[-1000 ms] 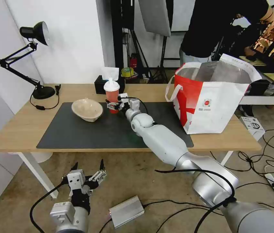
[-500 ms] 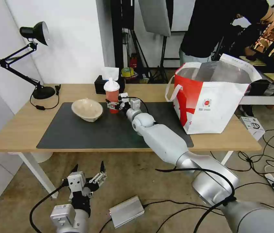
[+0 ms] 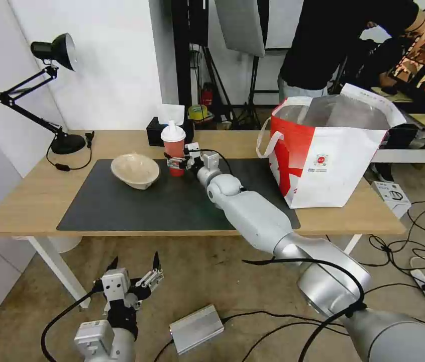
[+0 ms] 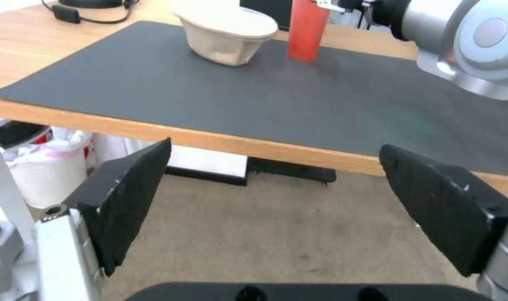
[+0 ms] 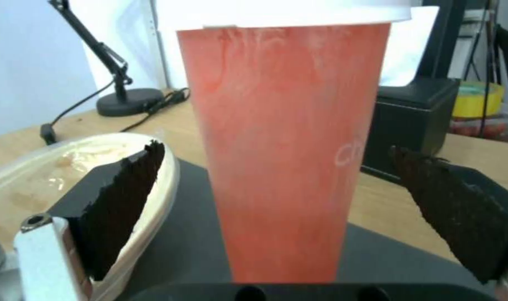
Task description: Pick up the trash from the table and place it into the takeout bag.
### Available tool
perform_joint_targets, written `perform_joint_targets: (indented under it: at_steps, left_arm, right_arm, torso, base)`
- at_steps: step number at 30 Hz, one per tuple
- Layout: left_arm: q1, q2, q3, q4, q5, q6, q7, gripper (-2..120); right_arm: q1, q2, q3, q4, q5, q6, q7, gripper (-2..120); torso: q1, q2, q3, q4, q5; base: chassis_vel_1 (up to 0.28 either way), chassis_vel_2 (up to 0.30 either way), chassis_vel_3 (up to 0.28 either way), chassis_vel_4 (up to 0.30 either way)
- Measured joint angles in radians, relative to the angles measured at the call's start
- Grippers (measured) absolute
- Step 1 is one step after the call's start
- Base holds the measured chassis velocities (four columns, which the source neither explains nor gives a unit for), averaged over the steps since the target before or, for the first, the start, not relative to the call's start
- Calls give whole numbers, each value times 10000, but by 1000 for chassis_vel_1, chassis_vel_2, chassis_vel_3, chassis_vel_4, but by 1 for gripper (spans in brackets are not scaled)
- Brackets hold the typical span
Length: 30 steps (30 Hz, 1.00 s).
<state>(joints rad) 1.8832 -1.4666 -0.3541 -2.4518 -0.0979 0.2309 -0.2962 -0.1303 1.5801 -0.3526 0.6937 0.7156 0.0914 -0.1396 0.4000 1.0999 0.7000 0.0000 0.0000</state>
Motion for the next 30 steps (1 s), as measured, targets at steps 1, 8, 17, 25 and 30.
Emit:
perform_joint_targets:
  at_steps: [1, 8, 17, 25, 30]
  left_arm:
    - [4, 1, 0, -6, 1, -4, 2, 100]
    - [-65, -16, 19, -11, 4, -25, 19, 100]
    - [-290, 106, 45, 76, -87, -40, 45, 100]
    - [-371, 148, 88, 93, -124, -48, 51, 100]
    - [-433, 153, 157, 149, -129, -60, 54, 100]
  right_arm:
    - [14, -2, -62, -23, 6, 35, -75, 100]
    - [227, -4, -266, -197, 29, 69, -157, 100]
    - [490, 2, -335, -616, 79, 66, -195, 100]
    - [508, 3, -285, -697, 79, 61, -275, 100]
    - [494, 11, -184, -769, 76, 61, -486, 97]
  torso:
    - [0, 0, 0, 0, 0]
    - [0, 0, 0, 0, 0]
    - [0, 0, 0, 0, 0]
    - [0, 0, 0, 1, 0]
    - [0, 0, 0, 1, 0]
  base:
    - [0, 0, 0, 0]
    - [0, 0, 0, 0]
    - [0, 0, 0, 0]
    - [0, 0, 0, 0]
    - [0, 0, 0, 0]
